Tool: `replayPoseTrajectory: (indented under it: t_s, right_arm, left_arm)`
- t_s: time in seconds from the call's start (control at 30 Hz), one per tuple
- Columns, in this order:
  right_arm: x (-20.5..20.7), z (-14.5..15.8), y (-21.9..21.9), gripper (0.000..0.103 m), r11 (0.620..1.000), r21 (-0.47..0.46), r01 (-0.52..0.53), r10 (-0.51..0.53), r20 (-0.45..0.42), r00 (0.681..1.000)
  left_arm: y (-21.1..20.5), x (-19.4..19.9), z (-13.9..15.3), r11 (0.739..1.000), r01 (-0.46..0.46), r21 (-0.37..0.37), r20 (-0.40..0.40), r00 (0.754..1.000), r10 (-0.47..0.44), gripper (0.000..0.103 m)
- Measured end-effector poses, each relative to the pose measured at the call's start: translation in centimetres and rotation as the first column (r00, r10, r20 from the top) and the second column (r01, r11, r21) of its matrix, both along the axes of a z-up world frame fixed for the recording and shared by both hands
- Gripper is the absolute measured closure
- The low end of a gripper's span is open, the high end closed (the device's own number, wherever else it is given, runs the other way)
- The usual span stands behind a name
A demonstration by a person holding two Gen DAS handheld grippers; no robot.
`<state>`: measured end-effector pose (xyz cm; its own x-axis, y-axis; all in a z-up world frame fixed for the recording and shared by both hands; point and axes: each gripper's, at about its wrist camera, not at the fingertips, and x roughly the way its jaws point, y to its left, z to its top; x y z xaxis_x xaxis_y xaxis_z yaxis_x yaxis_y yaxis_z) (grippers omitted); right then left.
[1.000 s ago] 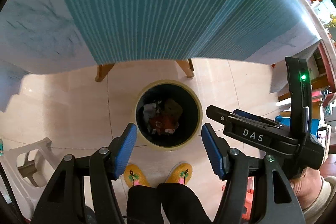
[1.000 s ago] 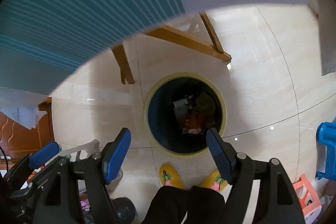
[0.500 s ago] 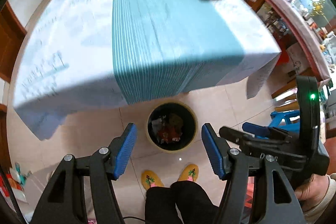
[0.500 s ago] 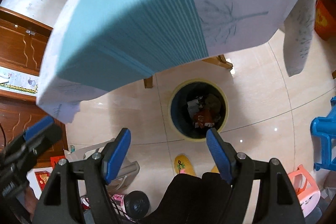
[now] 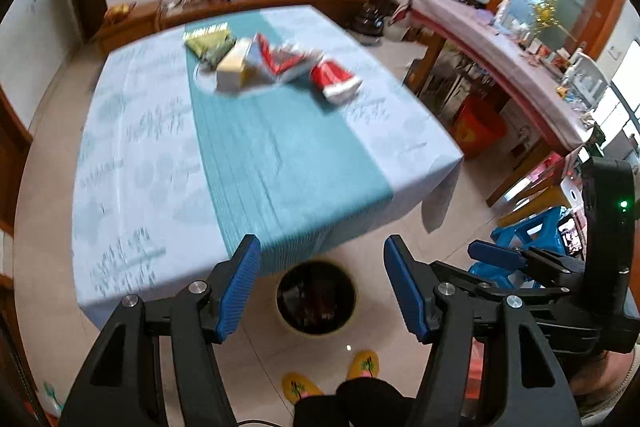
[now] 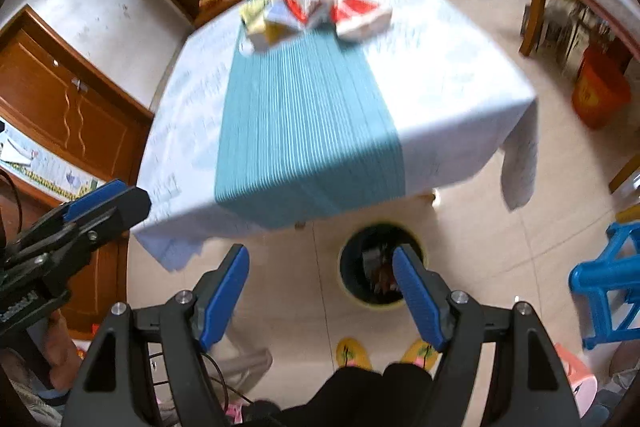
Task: Collect trash
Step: 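Raise both tools back above the table, then grasp the red paper cup with the right gripper while the left reaches the toothpaste box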
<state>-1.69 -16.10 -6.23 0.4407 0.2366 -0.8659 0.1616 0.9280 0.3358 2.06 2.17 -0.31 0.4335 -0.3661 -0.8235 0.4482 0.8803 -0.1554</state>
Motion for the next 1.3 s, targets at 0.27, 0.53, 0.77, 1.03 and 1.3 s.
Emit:
replayPoseTrajectory:
  t_s: [0.27, 0.53, 0.77, 1.03, 1.3]
  right_arm:
    - [0.7, 5.4, -0.7, 0.028, 0.996, -0.052, 0.076, -0.069, 0.121, 0.990]
    - [2.0, 8.2, -0.6, 0.028, 0.991, -0.088, 0.101, -0.083, 0.189, 0.978]
    - [5.0, 8.7, -0.6, 0.028, 0.993, -0.095, 0.066, -0.046, 0.204, 0.978]
    - [12.7, 5.4, -3.2, 0.028, 0.998, -0.060, -0.032, 0.041, 0.148, 0.988]
    - [24.1, 1.0, -8.8, 0.028, 0.981, -0.030, -0.191, 0.192, 0.035, 0.981]
  left_arm:
    - [-0.4, 0.7, 4.3, 0.996, 0.058, -0.061, 0.108, 0.993, -0.052, 0.040]
    - [-0.2, 2.1, 5.8, 0.993, 0.063, -0.098, 0.151, 0.987, -0.048, 0.040]
    - [0.4, 5.6, 4.8, 0.994, -0.005, -0.109, 0.118, 0.993, 0.018, 0.038]
    - [-0.5, 12.9, 1.7, 0.979, -0.185, -0.083, 0.027, 0.982, 0.188, 0.038]
    - [-3.6, 20.6, -2.6, 0.938, -0.346, -0.017, -0.123, 0.932, 0.341, 0.038]
